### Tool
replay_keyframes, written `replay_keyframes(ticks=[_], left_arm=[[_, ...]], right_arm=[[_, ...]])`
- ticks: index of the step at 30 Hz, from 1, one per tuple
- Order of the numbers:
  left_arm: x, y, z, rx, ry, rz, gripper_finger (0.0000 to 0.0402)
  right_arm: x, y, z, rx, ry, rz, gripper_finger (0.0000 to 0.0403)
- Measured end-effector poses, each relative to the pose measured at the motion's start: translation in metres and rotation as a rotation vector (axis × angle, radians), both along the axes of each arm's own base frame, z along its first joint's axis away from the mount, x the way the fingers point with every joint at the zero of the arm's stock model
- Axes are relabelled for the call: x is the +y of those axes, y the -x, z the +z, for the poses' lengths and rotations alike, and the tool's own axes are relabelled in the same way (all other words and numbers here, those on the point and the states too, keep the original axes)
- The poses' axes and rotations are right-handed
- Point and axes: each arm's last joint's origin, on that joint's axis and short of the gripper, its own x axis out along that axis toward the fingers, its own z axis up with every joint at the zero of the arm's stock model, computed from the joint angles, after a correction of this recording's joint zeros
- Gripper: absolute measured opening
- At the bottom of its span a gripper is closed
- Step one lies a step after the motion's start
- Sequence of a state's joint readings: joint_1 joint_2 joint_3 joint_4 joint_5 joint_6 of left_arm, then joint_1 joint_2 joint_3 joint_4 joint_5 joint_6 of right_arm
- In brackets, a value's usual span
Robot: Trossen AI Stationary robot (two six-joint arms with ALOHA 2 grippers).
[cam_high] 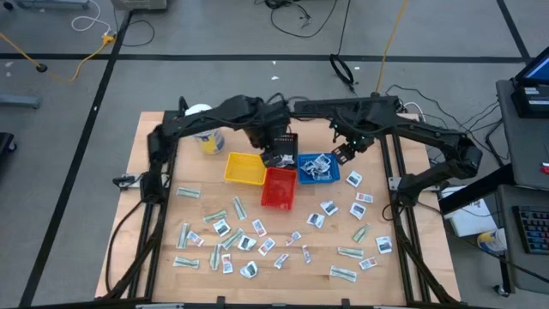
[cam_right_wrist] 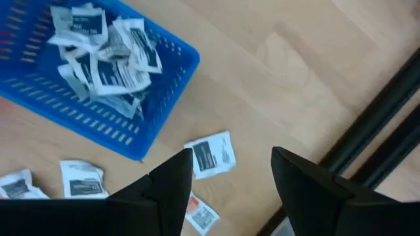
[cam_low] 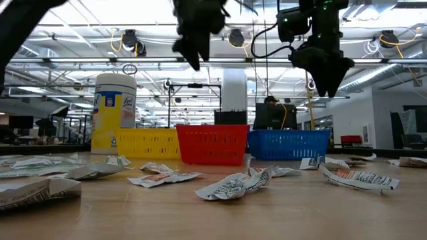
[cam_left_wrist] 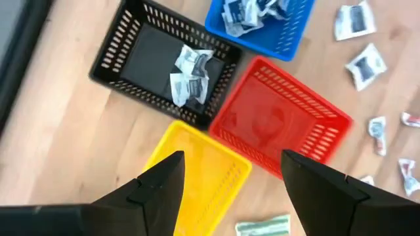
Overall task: Pick & Place First Aid Supplies
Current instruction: Put the towelette pack into the black bin
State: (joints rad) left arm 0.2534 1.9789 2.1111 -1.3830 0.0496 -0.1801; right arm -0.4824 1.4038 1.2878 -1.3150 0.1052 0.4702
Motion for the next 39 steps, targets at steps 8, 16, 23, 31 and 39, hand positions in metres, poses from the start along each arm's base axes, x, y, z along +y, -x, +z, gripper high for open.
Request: replay_keyframes(ticks=[8,16,23,31,39], left_arm=[[-0.050,0.072,0.016,-0.009,-0.029,0.056,0.0257],[-0.093,0.143,0.009,-0.015,0.048,0.141,0.0257],[-0.119,0.195,0.021,-0.057,0.124,0.189,0.0257],[-0.133,0.232,0.037,-0.163,0.145,0.239,0.0257],[-0.135,0.237,0.040,-0.184,0.152,0.256,0.0257]], right_arm=[[0.013,0.019,0.004,-0.057,0.022,-0.045,0.0201],[0.027,0.033,-0.009,-0.070,-0.002,0.019,0.0234],[0.032,0.036,-0.037,-0.023,-0.051,0.061,0.0286],[0.034,0.038,-0.082,-0.063,-0.069,0.013,0.0277],[0.036,0.041,-0.118,-0.113,-0.074,-0.001,0.0275]])
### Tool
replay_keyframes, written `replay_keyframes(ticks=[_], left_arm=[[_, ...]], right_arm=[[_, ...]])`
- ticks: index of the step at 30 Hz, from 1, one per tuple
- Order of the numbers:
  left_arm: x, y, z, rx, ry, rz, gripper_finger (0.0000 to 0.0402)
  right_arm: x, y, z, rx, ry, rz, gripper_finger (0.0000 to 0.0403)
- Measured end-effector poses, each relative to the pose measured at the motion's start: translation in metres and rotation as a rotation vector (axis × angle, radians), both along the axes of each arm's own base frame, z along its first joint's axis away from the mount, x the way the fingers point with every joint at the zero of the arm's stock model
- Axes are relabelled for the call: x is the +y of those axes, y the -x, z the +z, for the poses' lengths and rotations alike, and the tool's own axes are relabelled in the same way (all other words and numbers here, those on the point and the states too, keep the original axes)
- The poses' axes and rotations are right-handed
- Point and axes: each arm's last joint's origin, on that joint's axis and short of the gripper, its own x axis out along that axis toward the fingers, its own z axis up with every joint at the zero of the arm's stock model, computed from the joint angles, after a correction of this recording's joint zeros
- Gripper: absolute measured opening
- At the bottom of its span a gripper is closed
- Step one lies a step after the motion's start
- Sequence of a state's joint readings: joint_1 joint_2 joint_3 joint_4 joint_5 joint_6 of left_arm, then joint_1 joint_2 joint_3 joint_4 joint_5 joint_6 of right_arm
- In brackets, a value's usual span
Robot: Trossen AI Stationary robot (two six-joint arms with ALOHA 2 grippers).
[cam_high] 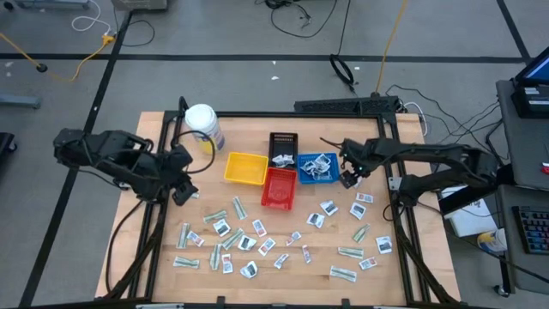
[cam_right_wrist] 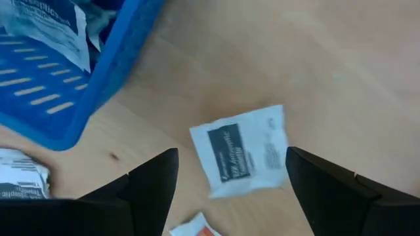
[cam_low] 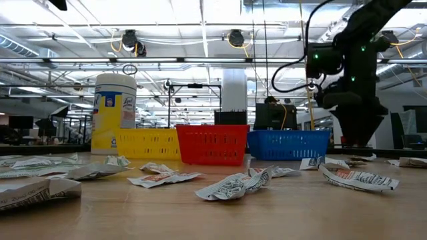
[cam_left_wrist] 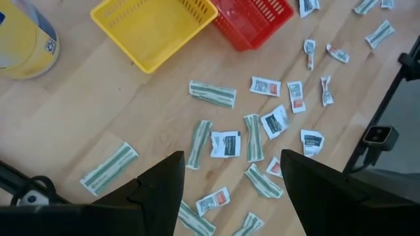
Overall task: Pick & Place First Aid Supplies
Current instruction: Put the towelette pack into the black bin
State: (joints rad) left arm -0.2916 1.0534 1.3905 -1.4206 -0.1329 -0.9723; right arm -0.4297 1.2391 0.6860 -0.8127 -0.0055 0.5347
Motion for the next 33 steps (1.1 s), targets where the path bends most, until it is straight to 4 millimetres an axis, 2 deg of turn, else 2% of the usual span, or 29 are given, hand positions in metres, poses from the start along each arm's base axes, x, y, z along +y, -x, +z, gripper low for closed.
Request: replay_keyframes(ticks=[6,9,11,15,20,21,23,33], left_arm=[[-0.001,0.000,0.000,0.000,0.004,-0.002,0.0257],[-0.001,0.000,0.000,0.000,0.008,0.006,0.0257],[-0.001,0.000,0.000,0.001,0.009,0.008,0.0257],[-0.001,0.000,0.000,0.001,0.009,0.008,0.0257],[-0.001,0.000,0.000,0.001,0.009,0.008,0.0257],[-0.001,0.000,0.000,0.000,0.009,0.008,0.0257],[-0.001,0.000,0.000,0.001,0.009,0.008,0.0257],[-0.001,0.000,0.000,-0.006,0.006,-0.002,0.0257]], right_arm=[[0.003,0.005,-0.022,0.014,-0.032,-0.027,0.0274],[0.003,0.006,-0.025,0.023,-0.029,-0.028,0.0269],[0.003,0.006,-0.026,0.029,-0.027,-0.029,0.0252],[0.004,0.007,-0.026,0.042,-0.032,-0.040,0.0182],[0.005,0.011,-0.026,0.075,-0.055,-0.063,0.0064],[0.006,0.011,-0.025,0.090,-0.061,-0.062,0.0037],[0.007,0.013,-0.021,0.129,-0.086,-0.051,0.0015],[-0.001,-0.003,0.034,0.159,-0.094,0.005,0.0006]])
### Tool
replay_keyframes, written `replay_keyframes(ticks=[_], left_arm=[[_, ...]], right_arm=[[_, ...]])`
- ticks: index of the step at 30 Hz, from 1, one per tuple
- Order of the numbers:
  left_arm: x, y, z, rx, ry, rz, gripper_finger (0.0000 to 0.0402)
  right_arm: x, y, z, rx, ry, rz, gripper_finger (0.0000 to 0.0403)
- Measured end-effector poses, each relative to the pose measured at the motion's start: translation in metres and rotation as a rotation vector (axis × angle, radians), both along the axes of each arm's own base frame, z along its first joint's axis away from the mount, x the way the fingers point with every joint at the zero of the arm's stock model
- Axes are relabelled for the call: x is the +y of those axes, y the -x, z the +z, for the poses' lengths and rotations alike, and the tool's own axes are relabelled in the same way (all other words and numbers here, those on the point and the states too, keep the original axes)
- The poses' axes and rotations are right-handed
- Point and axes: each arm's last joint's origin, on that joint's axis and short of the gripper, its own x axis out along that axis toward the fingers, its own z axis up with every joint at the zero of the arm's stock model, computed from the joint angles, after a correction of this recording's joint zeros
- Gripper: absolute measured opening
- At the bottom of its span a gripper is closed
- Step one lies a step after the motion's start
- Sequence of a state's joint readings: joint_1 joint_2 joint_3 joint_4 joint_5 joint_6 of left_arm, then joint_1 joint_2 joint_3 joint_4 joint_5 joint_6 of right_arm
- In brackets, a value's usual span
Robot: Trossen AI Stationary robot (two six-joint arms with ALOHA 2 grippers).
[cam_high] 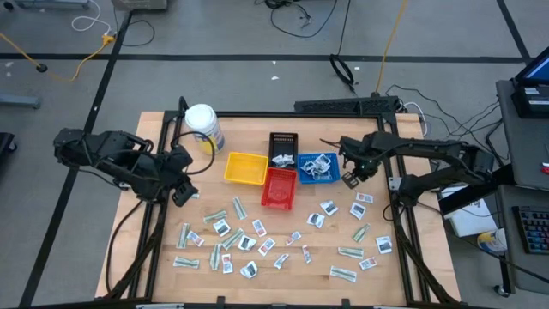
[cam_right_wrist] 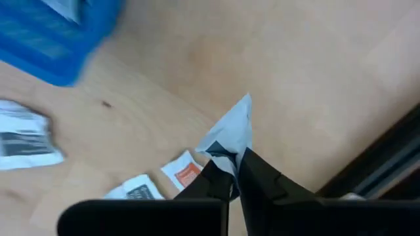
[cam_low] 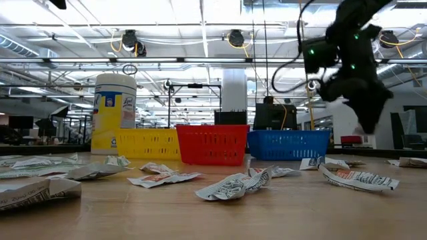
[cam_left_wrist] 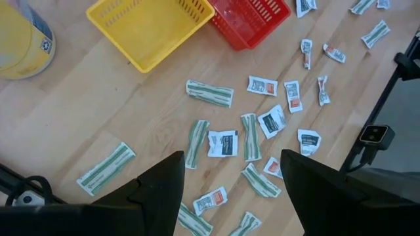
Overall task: Pick & Place First Aid Supplies
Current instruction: Put the towelette pack into the black bin
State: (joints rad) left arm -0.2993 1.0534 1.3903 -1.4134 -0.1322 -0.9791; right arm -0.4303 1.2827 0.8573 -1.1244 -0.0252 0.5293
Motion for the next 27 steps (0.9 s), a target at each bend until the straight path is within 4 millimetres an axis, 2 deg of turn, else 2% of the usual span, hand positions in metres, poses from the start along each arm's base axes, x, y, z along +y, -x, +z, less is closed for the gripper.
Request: replay_keyframes(ticks=[6,9,13,22,27], left_arm=[[0.000,0.000,0.000,-0.004,0.000,-0.002,0.0257],[0.000,0.000,0.000,-0.004,-0.001,-0.005,0.0257],[0.000,0.000,0.000,-0.005,-0.001,-0.005,0.0257],[0.000,-0.001,0.001,-0.017,-0.015,-0.035,0.0257],[-0.001,-0.002,0.001,-0.028,-0.013,-0.039,0.0257]], right_arm=[[-0.008,-0.014,0.038,-0.082,0.035,0.010,0.0003],[-0.013,-0.023,0.049,-0.089,0.043,0.011,0.0003],[-0.023,-0.044,0.053,-0.086,0.032,0.046,0.0002],[-0.054,-0.109,0.054,-0.088,0.029,0.153,0.0001],[-0.069,-0.144,0.061,-0.135,0.029,0.214,0.0001]])
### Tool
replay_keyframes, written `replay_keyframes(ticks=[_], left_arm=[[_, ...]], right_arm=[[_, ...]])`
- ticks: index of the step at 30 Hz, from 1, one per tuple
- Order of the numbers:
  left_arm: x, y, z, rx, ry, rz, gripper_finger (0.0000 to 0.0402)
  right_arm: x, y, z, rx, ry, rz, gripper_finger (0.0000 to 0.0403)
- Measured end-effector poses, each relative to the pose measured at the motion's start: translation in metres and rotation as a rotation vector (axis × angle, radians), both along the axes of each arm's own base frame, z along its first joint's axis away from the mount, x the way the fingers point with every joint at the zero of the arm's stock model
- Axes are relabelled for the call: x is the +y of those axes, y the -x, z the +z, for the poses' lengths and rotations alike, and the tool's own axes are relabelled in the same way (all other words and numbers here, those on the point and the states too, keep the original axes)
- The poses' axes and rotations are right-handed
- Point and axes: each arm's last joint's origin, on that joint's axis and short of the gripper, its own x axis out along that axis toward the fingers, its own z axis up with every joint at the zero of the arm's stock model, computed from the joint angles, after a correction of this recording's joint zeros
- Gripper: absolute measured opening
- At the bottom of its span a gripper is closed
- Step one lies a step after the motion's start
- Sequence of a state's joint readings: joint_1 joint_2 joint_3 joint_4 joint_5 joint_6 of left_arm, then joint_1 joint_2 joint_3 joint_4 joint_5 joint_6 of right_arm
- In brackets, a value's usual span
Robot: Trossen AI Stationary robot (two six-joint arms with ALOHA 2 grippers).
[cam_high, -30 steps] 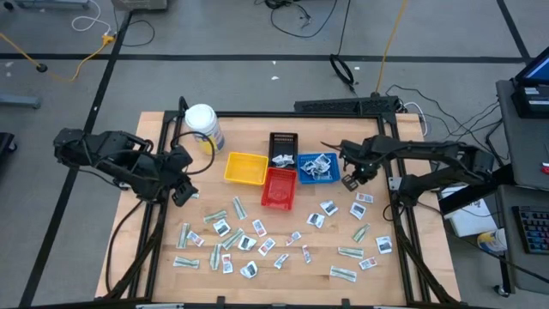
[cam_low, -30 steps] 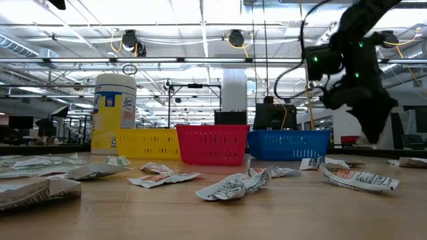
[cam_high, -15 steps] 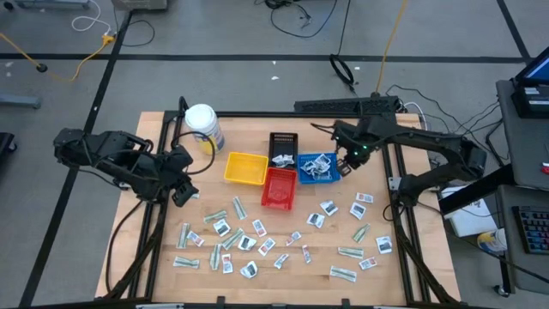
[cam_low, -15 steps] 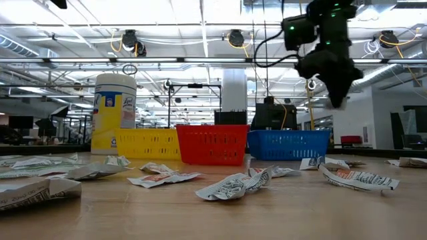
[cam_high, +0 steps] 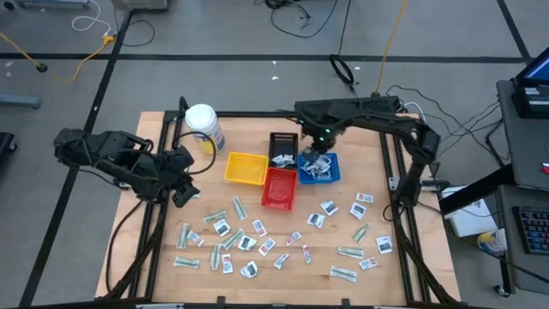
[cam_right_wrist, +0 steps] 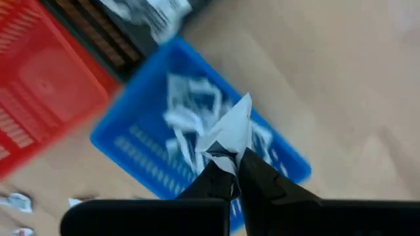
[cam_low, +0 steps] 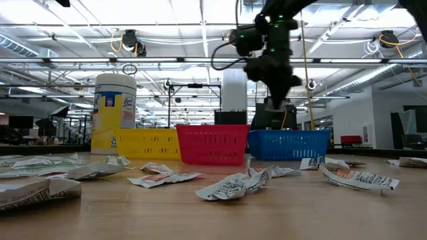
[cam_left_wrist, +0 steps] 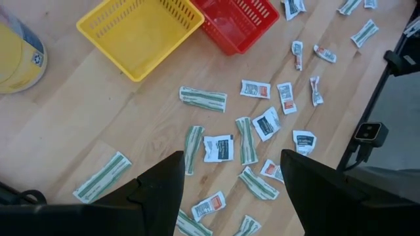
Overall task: Pick & Place First Aid Supplies
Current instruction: Put the towelette pack into the black bin
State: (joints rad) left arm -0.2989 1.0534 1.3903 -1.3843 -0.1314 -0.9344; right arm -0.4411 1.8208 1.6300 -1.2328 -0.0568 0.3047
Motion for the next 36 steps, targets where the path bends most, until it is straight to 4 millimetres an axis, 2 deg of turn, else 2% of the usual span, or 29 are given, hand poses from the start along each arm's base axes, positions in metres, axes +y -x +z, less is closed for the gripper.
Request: replay_keyframes(ticks=[8,12,26,31,36], left_arm=[[0.000,0.000,0.000,0.000,0.001,0.002,0.0257],[0.000,0.000,0.000,0.000,0.001,0.002,0.0257],[0.001,0.000,0.000,-0.006,-0.014,0.013,0.0257],[0.000,0.000,0.000,-0.007,-0.010,0.018,0.0257],[0.000,0.000,0.000,-0.007,-0.008,0.021,0.0257]], right_arm=[[-0.013,-0.048,0.017,-0.074,0.043,0.103,0.0001],[-0.015,-0.068,0.019,-0.120,0.055,0.140,0.0001],[-0.012,-0.110,-0.039,-0.138,0.058,0.246,0.0003],[-0.014,-0.113,-0.054,-0.107,0.047,0.243,0.0033],[-0.015,-0.113,-0.053,-0.114,0.047,0.240,0.0108]])
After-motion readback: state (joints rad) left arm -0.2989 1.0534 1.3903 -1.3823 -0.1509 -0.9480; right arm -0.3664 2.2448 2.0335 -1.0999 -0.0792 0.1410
